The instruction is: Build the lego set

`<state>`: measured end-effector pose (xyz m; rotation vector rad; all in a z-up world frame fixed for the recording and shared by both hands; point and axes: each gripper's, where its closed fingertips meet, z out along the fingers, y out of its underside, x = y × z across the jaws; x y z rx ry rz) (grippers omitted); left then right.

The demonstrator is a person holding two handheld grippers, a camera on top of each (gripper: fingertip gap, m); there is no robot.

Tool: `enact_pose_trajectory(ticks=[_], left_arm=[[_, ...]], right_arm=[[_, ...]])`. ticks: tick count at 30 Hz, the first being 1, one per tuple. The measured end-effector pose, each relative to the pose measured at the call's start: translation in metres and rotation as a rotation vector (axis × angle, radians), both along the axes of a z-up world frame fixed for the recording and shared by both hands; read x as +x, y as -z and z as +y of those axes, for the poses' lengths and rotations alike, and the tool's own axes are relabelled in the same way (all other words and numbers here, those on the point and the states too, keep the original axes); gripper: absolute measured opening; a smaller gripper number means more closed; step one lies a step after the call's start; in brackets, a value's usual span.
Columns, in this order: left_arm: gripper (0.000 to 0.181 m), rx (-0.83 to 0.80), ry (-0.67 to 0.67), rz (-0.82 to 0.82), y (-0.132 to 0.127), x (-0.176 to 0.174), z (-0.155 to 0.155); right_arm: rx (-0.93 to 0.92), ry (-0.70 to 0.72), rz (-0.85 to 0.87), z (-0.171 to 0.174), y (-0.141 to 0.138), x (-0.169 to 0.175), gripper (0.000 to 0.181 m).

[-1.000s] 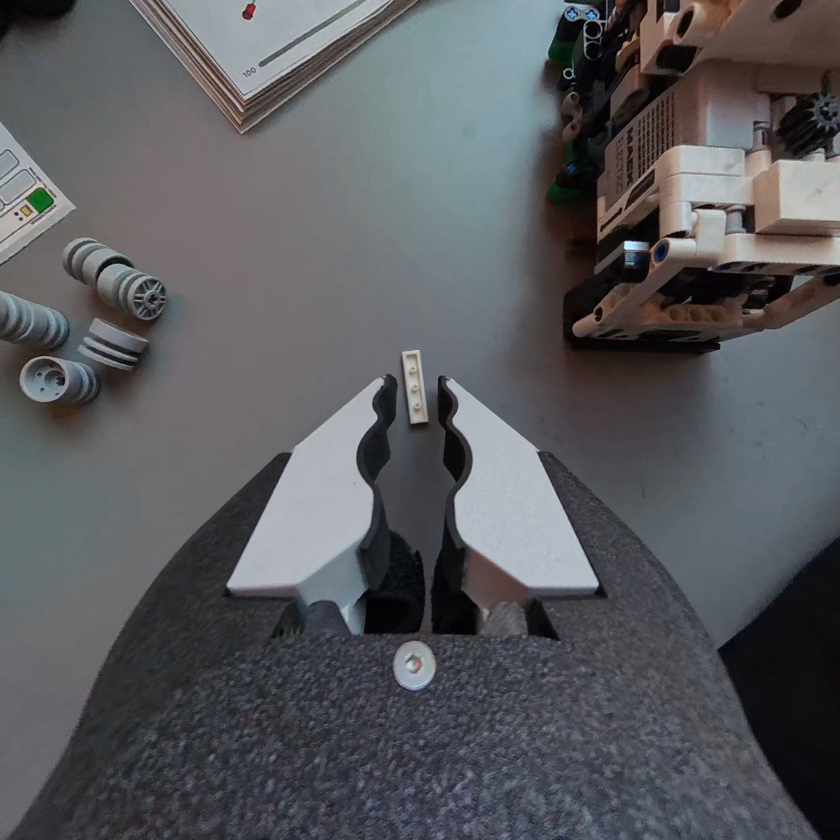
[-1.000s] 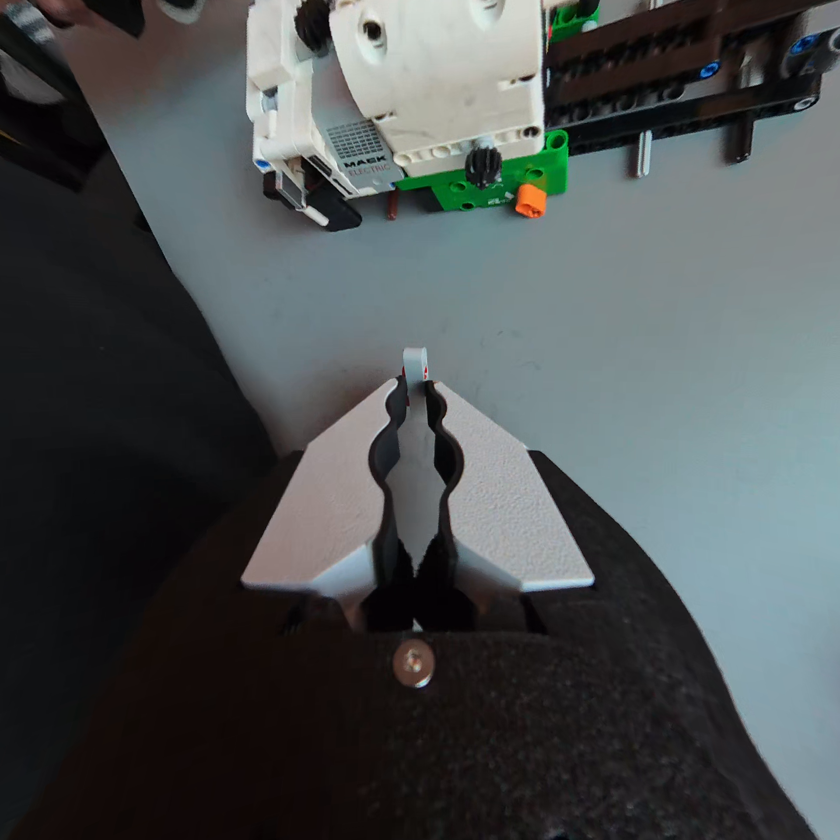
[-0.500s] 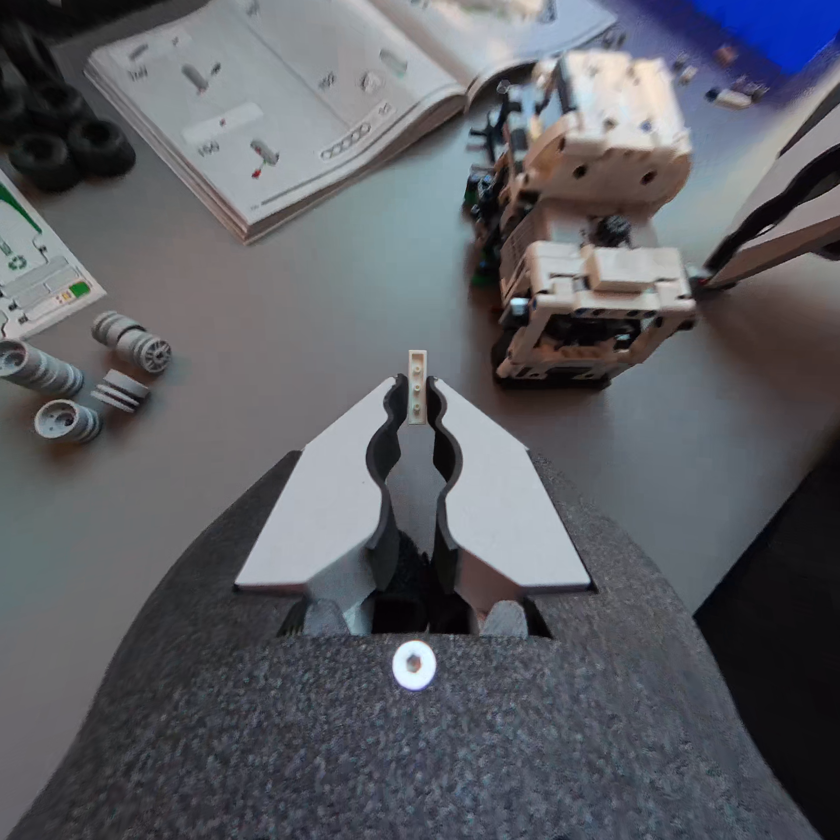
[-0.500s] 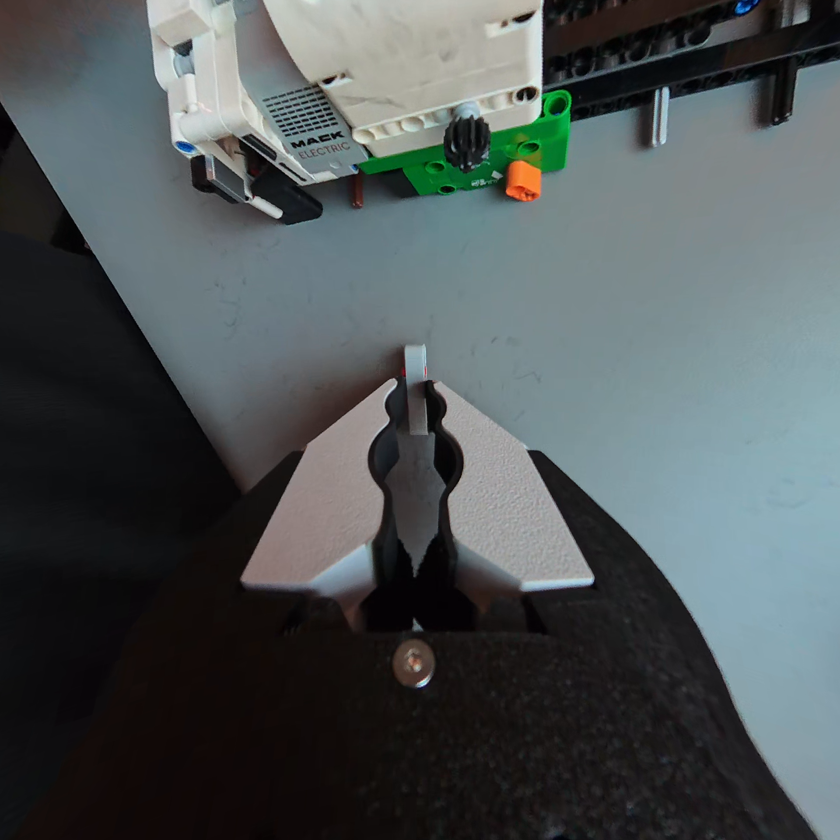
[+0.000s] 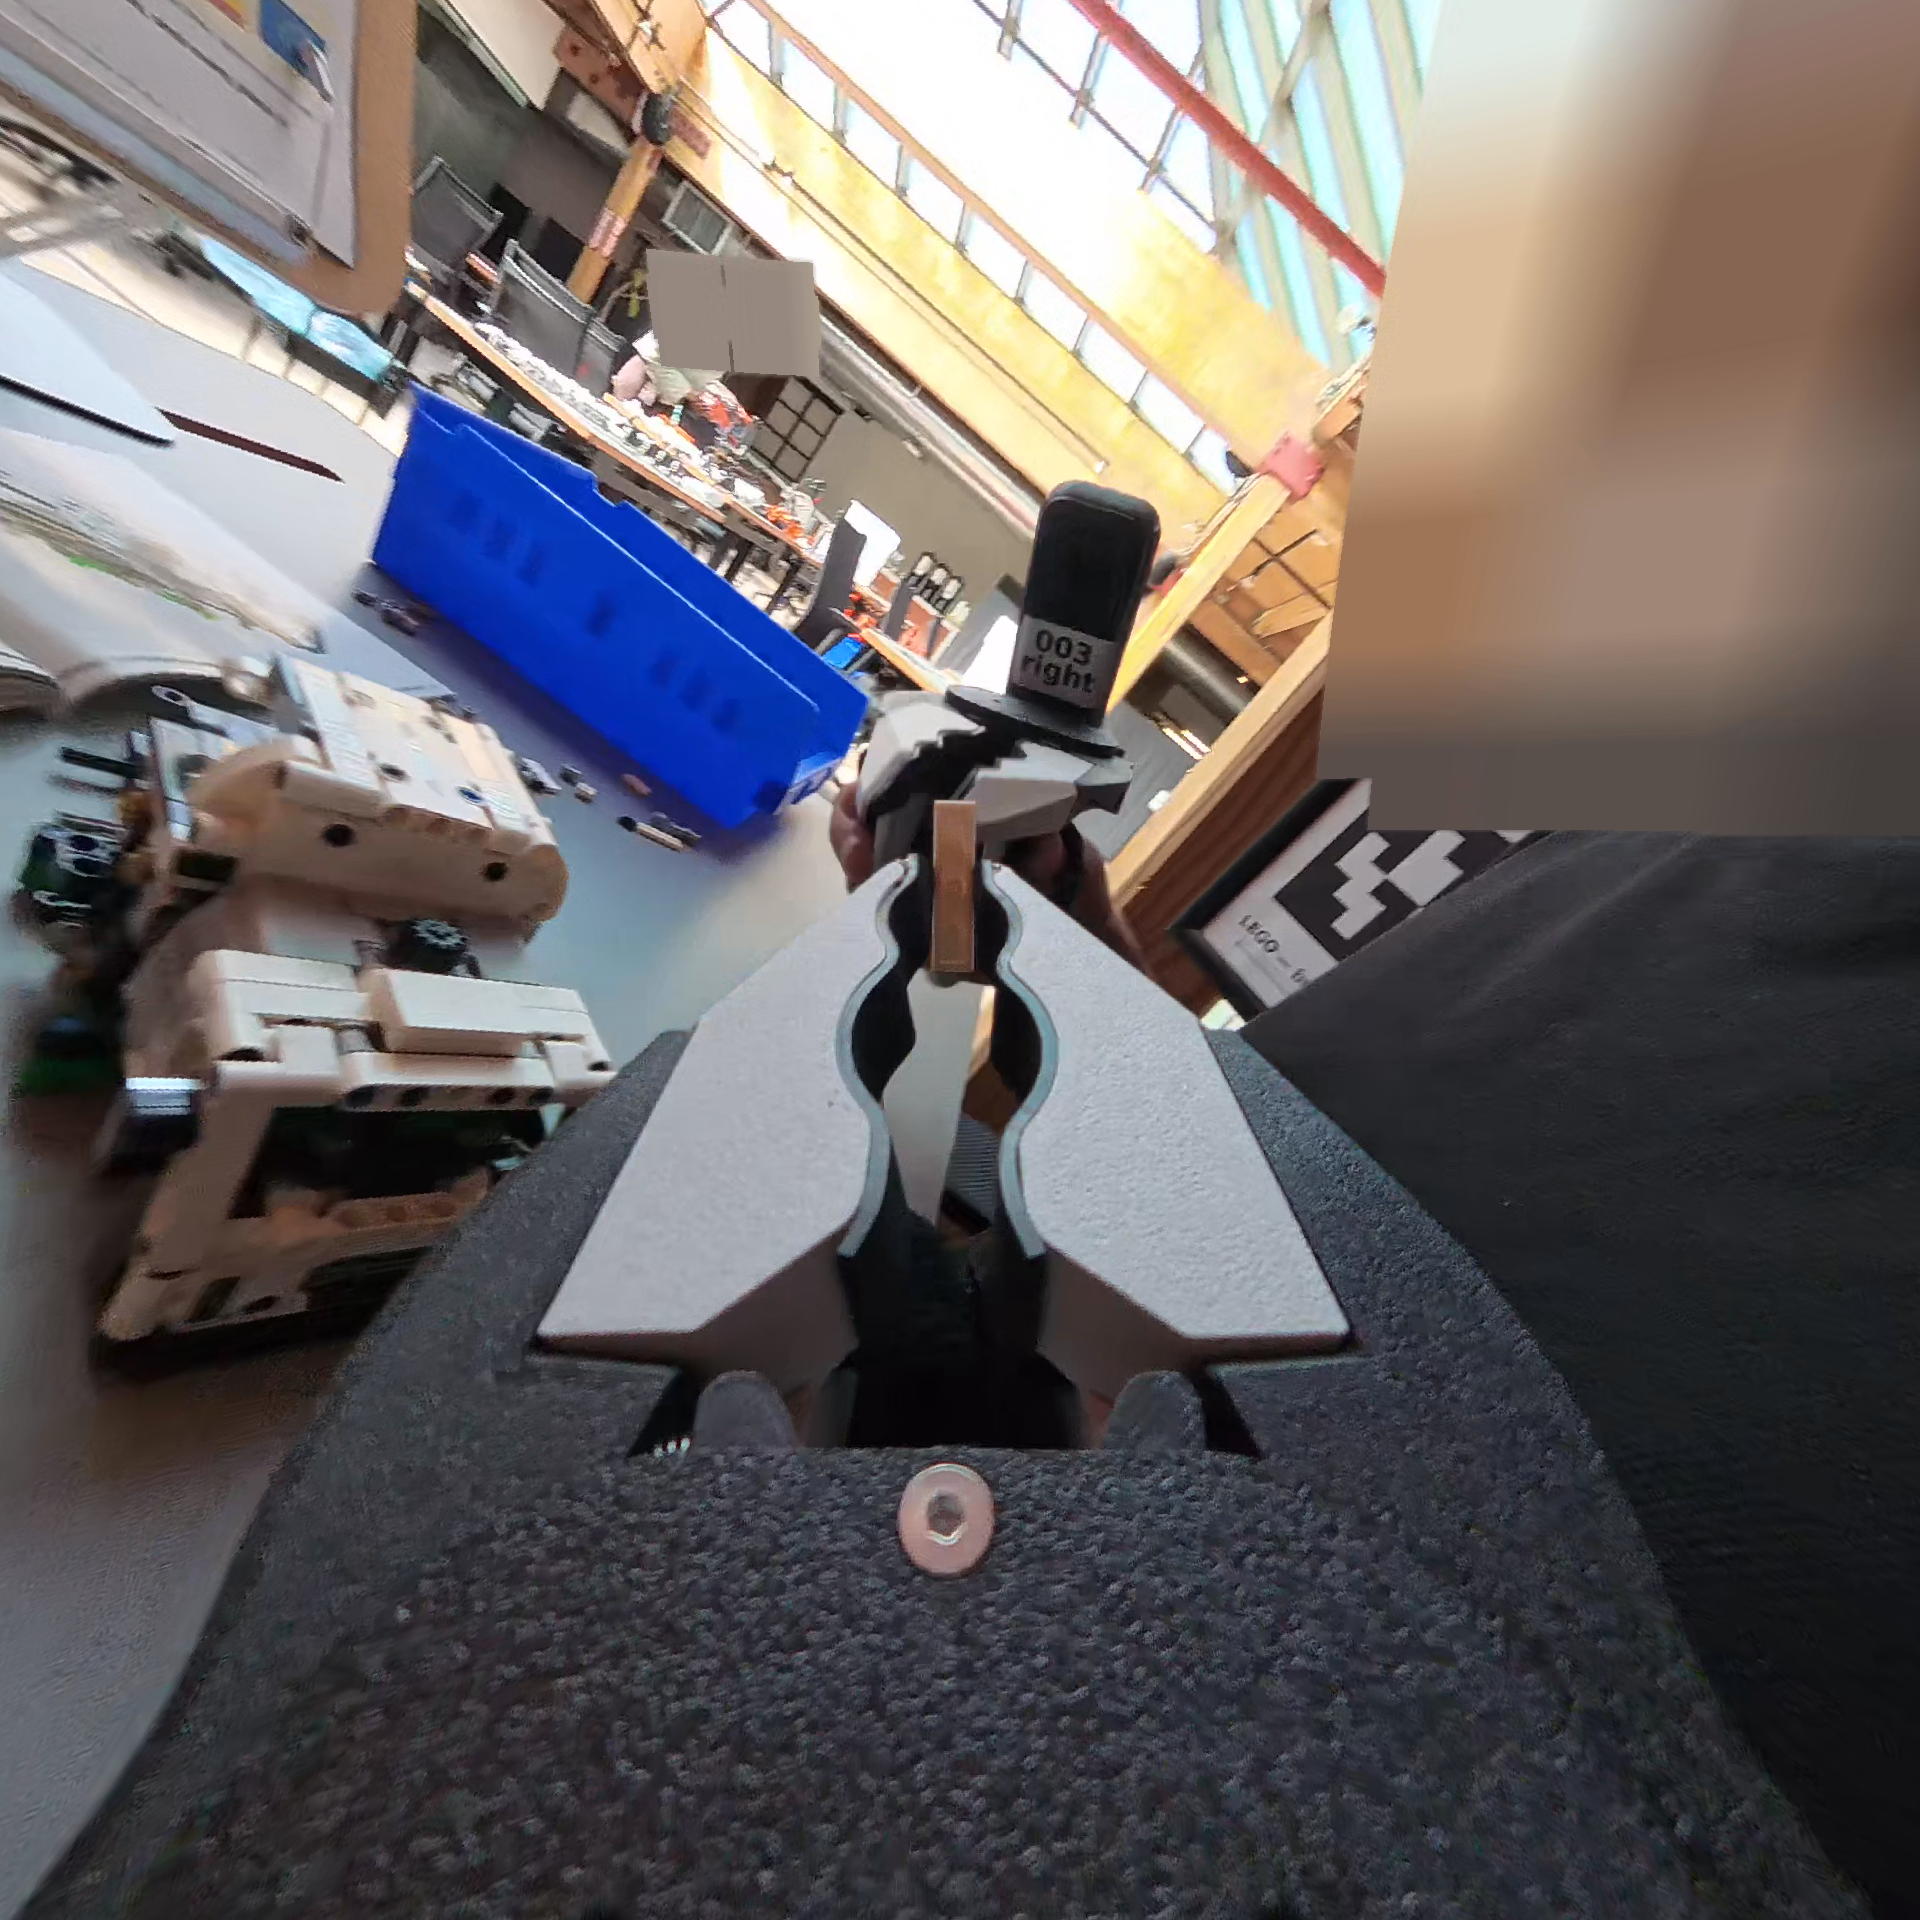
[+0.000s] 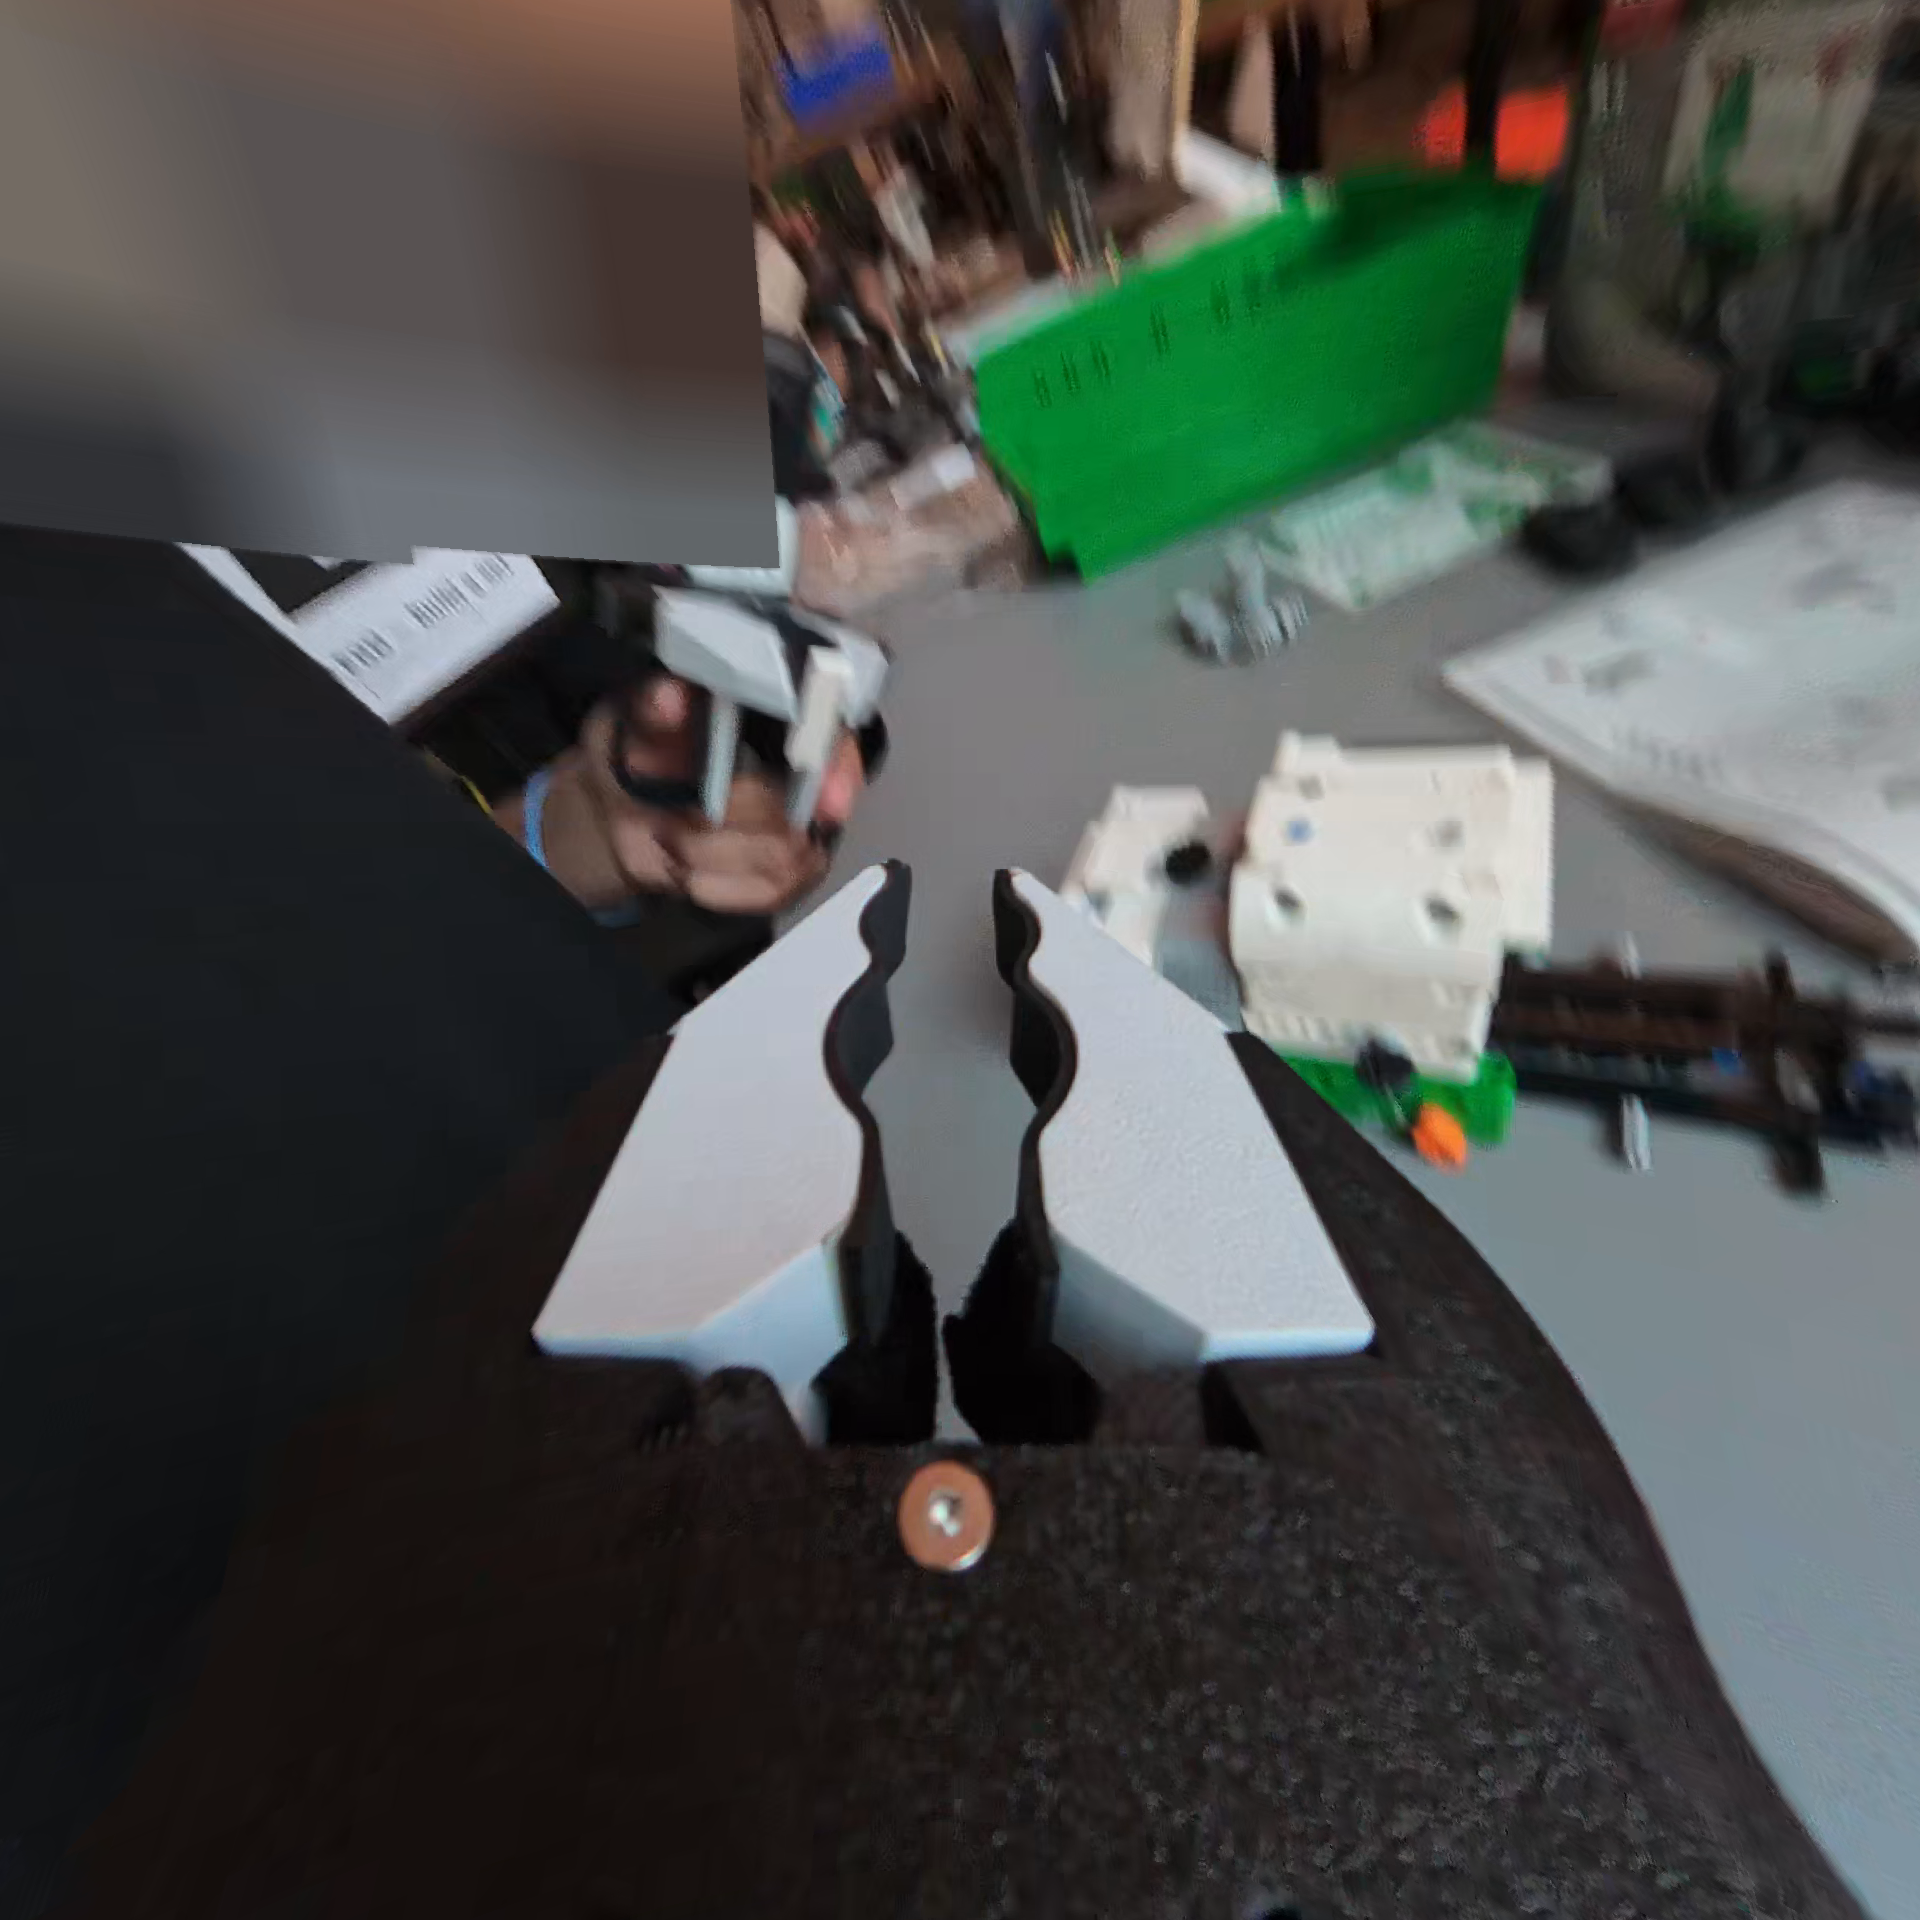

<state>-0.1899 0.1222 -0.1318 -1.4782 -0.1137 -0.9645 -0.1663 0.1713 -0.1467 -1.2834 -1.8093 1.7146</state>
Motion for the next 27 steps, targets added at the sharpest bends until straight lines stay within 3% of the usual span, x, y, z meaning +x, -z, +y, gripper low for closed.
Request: enact_pose_trajectory(ticks=[3,10,17,22,27], left_arm=[[0.005,0.01,0.116,-0.149,-0.001,0.016,0.001],[0.006,-0.101,0.385,-0.405,0.005,0.045,-0.003],[0.006,-0.199,0.434,-0.338,0.015,0.06,-0.005],[0.011,-0.192,0.306,-0.243,0.021,0.047,0.007],[0.018,-0.096,0.011,-0.12,0.014,0.017,0.019]], right_arm=[[-0.123,-0.162,0.281,-0.028,-0.038,0.006,0.015],[-0.017,-0.419,0.335,-0.05,-0.021,0.016,0.015],[0.207,-0.51,0.323,-0.055,0.002,0.028,0.006],[0.18,-0.39,0.281,-0.041,0.009,0.019,0.002],[0.088,-0.013,0.38,-0.015,-0.002,0.003,0.002]])
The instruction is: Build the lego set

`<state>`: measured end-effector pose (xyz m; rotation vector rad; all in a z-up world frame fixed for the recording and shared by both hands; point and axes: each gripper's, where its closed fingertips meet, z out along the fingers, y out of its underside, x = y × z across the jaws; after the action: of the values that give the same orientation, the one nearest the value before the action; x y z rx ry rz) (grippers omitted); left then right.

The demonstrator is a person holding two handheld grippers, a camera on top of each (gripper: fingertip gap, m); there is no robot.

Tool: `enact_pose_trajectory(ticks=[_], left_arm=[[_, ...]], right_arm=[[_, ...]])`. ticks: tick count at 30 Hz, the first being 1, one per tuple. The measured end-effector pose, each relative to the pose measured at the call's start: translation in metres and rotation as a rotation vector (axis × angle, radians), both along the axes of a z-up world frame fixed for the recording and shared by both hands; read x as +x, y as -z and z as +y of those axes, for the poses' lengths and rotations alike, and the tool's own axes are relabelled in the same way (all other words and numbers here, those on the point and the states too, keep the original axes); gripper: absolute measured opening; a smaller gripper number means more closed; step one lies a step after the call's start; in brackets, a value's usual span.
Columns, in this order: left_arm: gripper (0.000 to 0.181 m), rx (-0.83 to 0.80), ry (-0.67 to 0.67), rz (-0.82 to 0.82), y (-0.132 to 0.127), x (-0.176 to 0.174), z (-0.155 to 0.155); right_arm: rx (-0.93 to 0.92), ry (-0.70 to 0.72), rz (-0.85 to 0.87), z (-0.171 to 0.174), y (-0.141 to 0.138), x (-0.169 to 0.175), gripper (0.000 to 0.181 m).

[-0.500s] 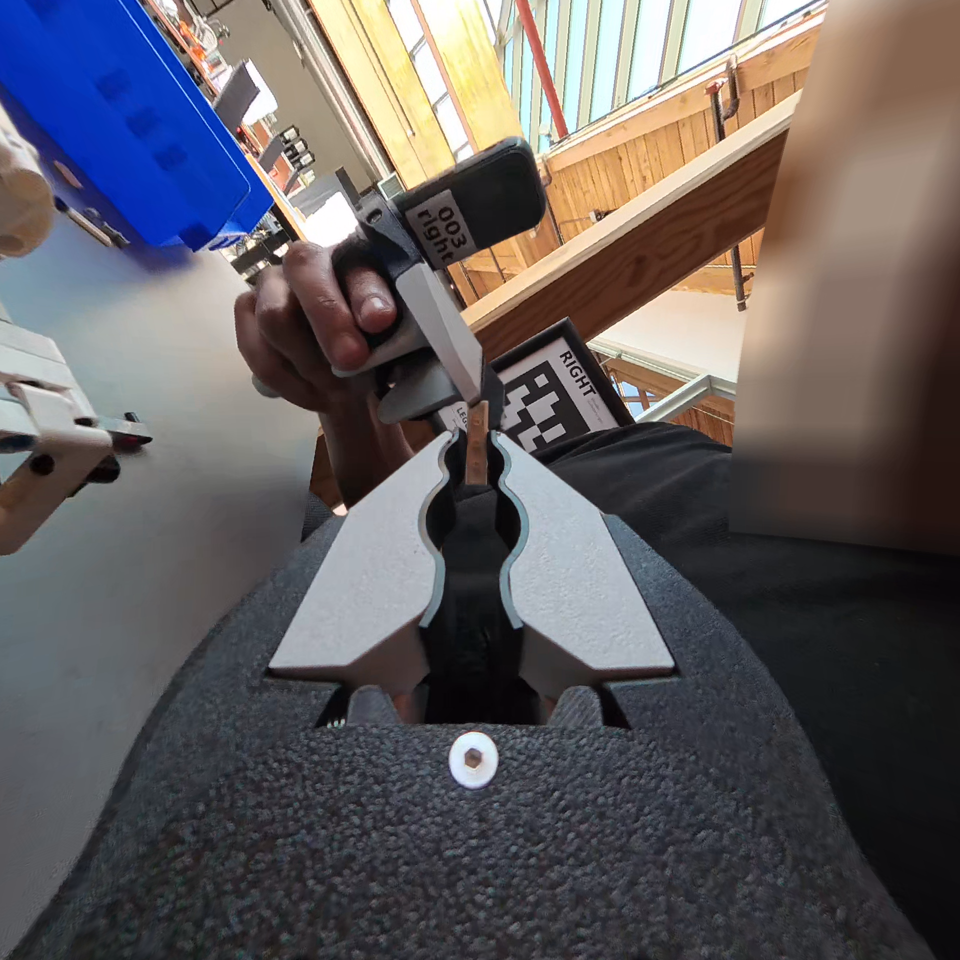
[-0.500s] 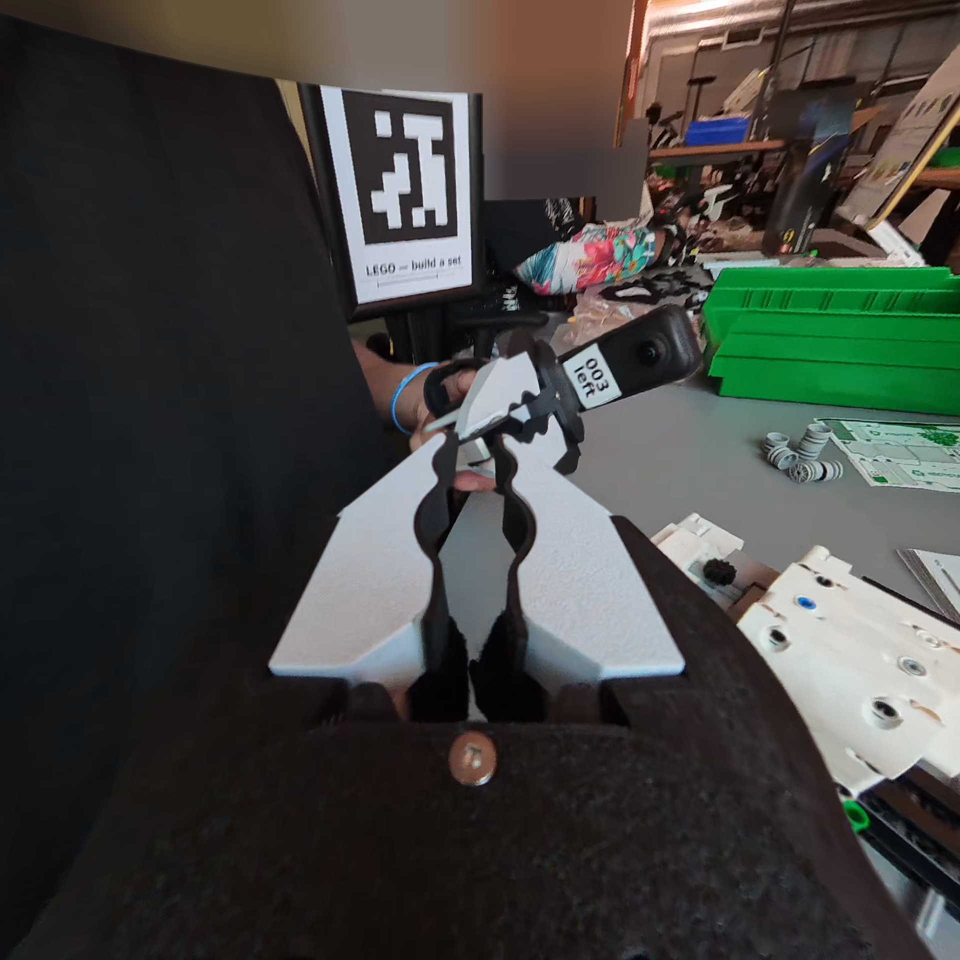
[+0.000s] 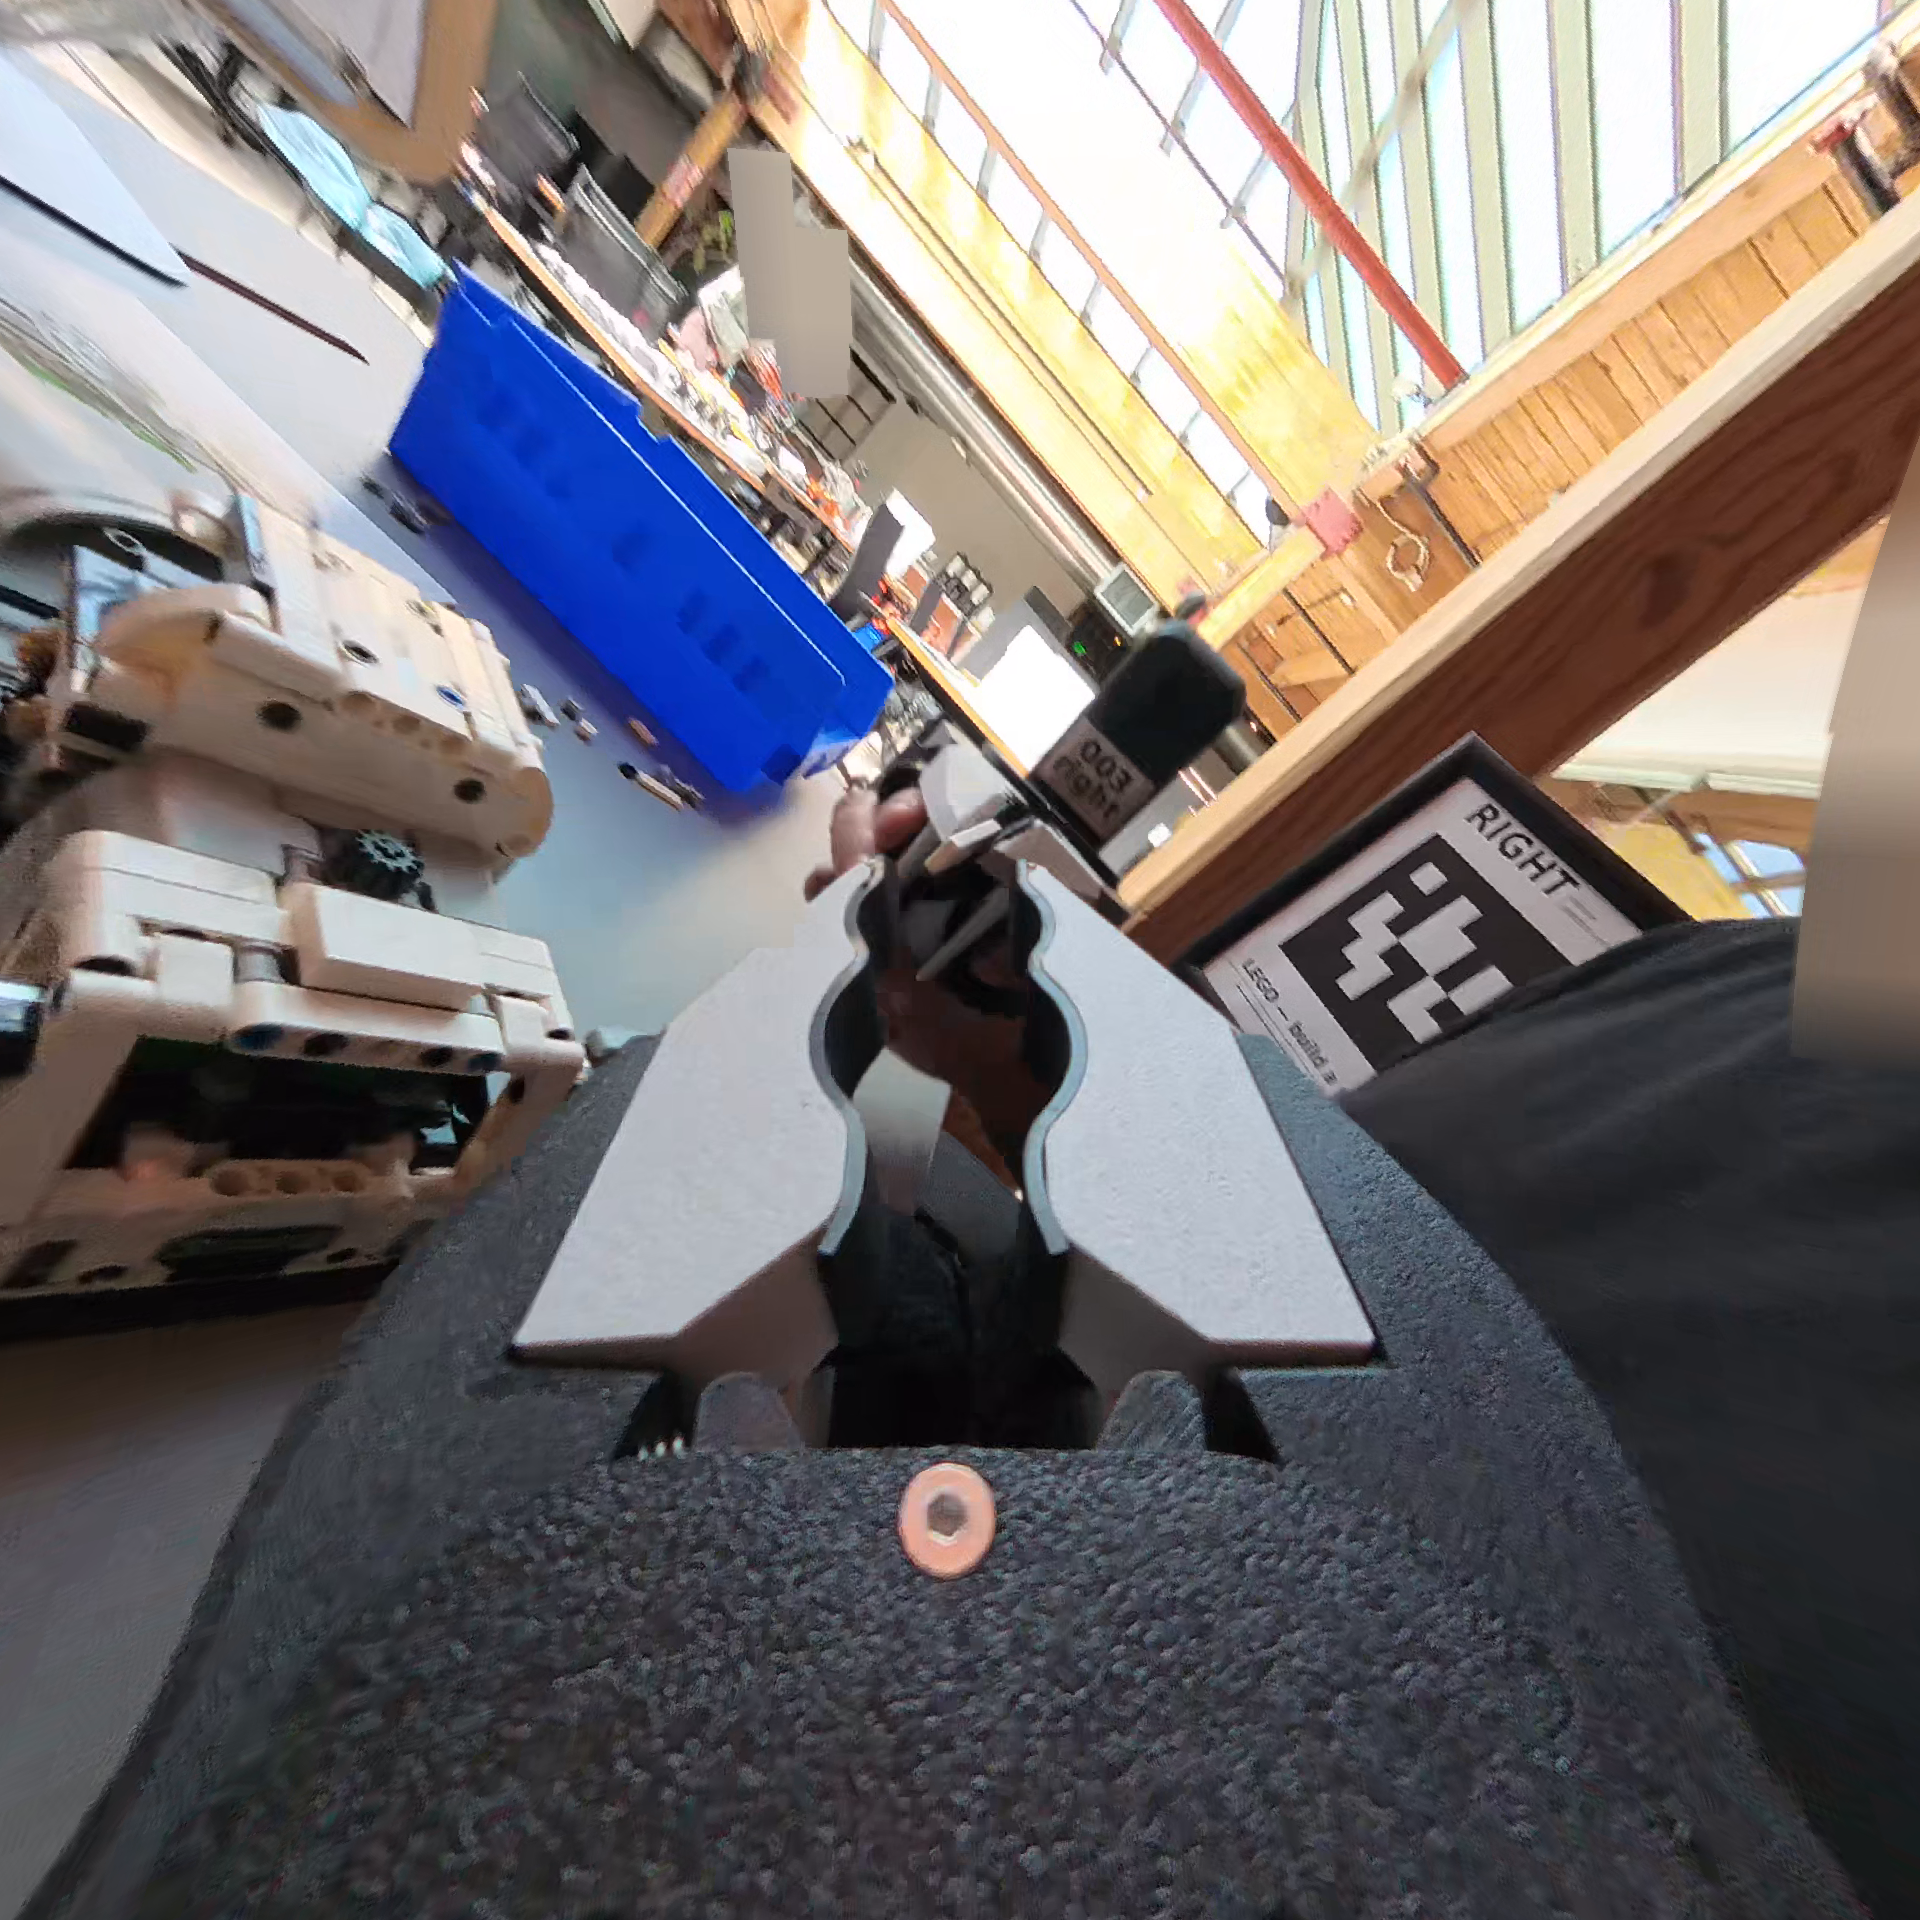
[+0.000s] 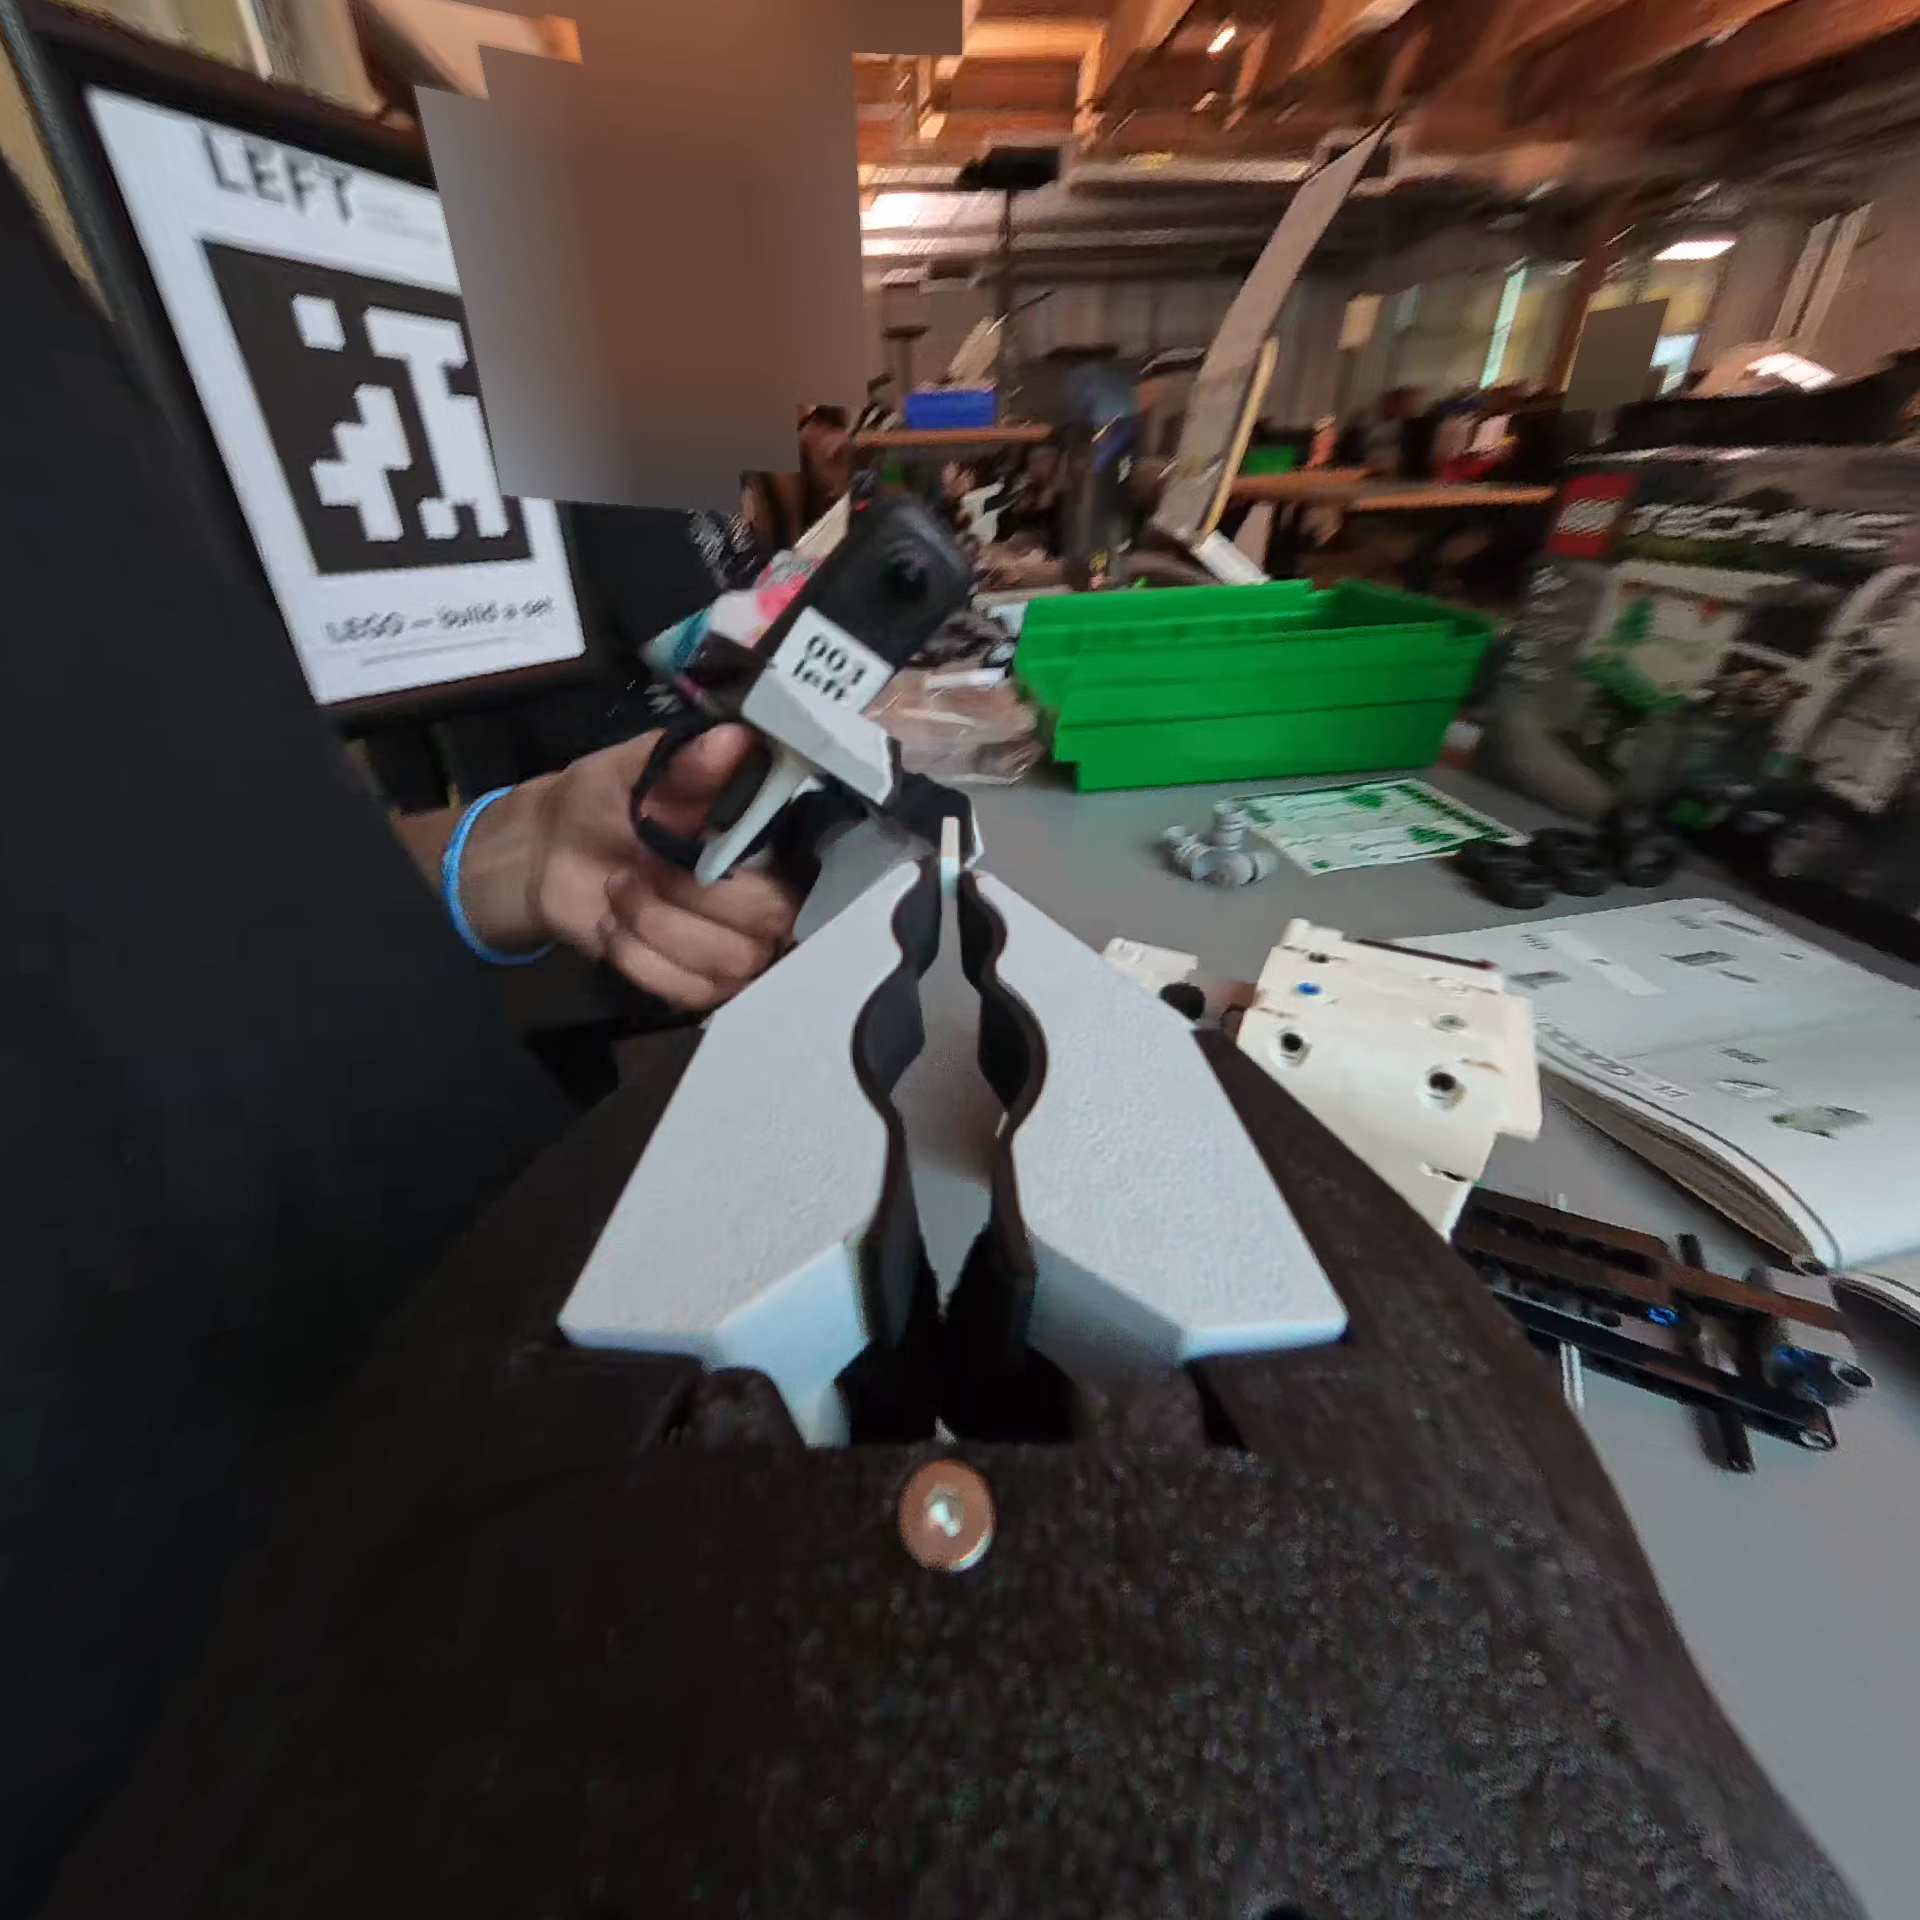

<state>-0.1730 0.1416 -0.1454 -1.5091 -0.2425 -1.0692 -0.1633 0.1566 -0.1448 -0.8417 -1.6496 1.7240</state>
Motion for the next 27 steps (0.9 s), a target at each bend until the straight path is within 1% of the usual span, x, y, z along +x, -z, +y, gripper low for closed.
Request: enact_pose_trajectory(ticks=[2,4,6,8,9,16,19,22,24,25,26,27], left_arm=[[0.017,0.023,-0.061,-0.026,-0.003,-0.003,0.003],[0.018,0.016,-0.087,-0.081,-0.003,-0.002,0.008],[0.018,0.019,-0.115,-0.136,-0.004,-0.003,0.012],[0.01,0.027,-0.134,-0.181,-0.007,-0.005,0.012],[0.009,0.025,-0.145,-0.184,-0.007,-0.006,0.011],[0.007,0.006,-0.17,-0.205,-0.006,-0.01,0.006],[0.006,-0.005,-0.177,-0.166,-0.004,-0.011,0.006],[0.006,-0.009,-0.156,-0.147,-0.003,-0.009,0.006],[0.006,-0.017,-0.162,-0.112,0.001,-0.012,0.005],[0.006,-0.025,-0.169,-0.081,0.003,-0.013,0.005],[0.006,-0.034,-0.176,-0.041,0.006,-0.014,0.004],[0.006,-0.044,-0.185,0.006,0.01,-0.014,0.003]], right_arm=[[-0.011,0.163,0.08,0.006,-0.004,-0.004,0.002],[0.057,0.252,0.19,-0.003,-0.008,-0.004,0.002],[0.138,0.355,0.236,-0.007,-0.004,-0.008,0.002],[0.169,0.431,0.279,-0.005,-0.005,-0.01,0.002],[0.186,0.452,0.287,-0.005,-0.004,-0.011,0.002],[0.244,0.46,0.3,-0.011,0.001,-0.016,0.002],[0.281,0.467,0.28,-0.012,0.006,-0.019,0.002],[0.285,0.45,0.243,-0.013,0.009,-0.014,0.004],[0.25,0.417,0.182,-0.007,0.008,-0.003,0.006],[0.239,0.414,0.12,0.004,0.01,0.002,0.006],[0.228,0.407,0.035,0.017,0.016,0.007,0.007],[0.222,0.366,-0.082,0.027,0.027,0.012,0.006]])
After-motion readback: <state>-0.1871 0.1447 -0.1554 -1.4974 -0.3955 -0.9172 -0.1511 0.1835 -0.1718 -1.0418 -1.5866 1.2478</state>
